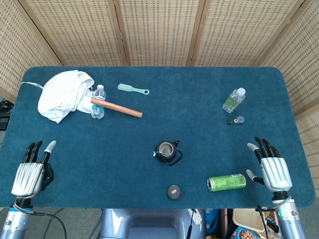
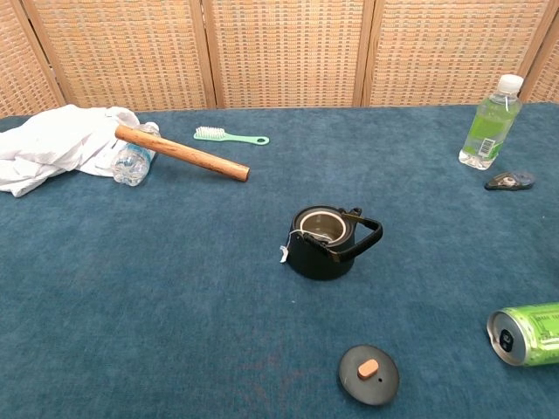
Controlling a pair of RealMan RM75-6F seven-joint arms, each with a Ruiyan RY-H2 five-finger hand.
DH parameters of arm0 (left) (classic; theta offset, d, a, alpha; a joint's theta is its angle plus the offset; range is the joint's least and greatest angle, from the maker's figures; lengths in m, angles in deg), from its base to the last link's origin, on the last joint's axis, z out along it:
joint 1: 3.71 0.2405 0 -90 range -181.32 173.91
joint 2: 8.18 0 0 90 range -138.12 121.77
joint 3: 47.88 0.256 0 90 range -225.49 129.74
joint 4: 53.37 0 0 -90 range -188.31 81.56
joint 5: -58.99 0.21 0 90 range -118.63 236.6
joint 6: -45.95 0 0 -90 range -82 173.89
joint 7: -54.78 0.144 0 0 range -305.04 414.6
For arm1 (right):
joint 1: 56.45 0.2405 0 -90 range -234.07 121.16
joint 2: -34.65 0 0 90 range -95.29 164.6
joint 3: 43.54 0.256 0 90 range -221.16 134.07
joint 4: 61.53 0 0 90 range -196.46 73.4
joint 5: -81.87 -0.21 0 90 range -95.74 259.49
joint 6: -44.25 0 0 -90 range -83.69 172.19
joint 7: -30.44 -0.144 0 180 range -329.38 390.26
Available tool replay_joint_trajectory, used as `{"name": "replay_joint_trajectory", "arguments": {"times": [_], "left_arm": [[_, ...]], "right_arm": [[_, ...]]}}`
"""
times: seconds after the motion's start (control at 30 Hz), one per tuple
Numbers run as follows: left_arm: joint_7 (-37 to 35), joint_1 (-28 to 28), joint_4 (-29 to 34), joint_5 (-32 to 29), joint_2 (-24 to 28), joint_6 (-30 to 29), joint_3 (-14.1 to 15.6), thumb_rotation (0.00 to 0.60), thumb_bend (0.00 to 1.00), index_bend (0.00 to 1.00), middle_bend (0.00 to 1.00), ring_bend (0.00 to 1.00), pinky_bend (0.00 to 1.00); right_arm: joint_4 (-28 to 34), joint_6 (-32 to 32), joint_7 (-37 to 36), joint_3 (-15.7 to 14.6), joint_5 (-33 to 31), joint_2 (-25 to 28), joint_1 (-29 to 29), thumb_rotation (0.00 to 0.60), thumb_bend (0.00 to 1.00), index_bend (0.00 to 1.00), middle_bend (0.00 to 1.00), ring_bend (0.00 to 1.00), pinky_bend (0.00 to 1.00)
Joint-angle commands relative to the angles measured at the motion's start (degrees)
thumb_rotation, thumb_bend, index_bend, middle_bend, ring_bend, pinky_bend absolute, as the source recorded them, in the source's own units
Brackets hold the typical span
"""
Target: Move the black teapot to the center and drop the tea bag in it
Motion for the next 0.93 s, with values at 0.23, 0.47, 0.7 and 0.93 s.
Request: {"name": "replay_joint_trajectory", "arguments": {"times": [0.23,0.47,0.7,0.93], "left_arm": [[-1.6,3.4,-0.9,1.9,0.5,1.6,-2.3,0.600,0.43,0.00,0.00,0.00,0.00],[-1.4,4.7,-1.0,2.8,0.7,3.0,-3.6,0.600,0.34,0.00,0.00,0.00,0.00],[-0.9,6.0,-0.8,3.9,1.3,4.6,-4.9,0.600,0.27,0.00,0.00,0.00,0.00],[0.0,7.2,-0.6,4.4,1.7,5.7,-6.7,0.600,0.27,0.00,0.00,0.00,0.00]], "right_arm": [[0.0,0.8,0.3,-0.4,0.7,-0.5,-0.5,0.600,0.38,0.20,0.12,0.06,0.19],[-0.1,1.1,0.2,-0.4,0.8,-0.7,-0.8,0.600,0.34,0.19,0.09,0.03,0.12],[-0.1,1.3,0.3,-0.4,0.6,-0.8,-1.1,0.600,0.28,0.18,0.07,0.01,0.10],[-0.2,1.6,0.3,-0.2,0.7,-0.9,-1.3,0.600,0.28,0.18,0.07,0.01,0.10]]}}
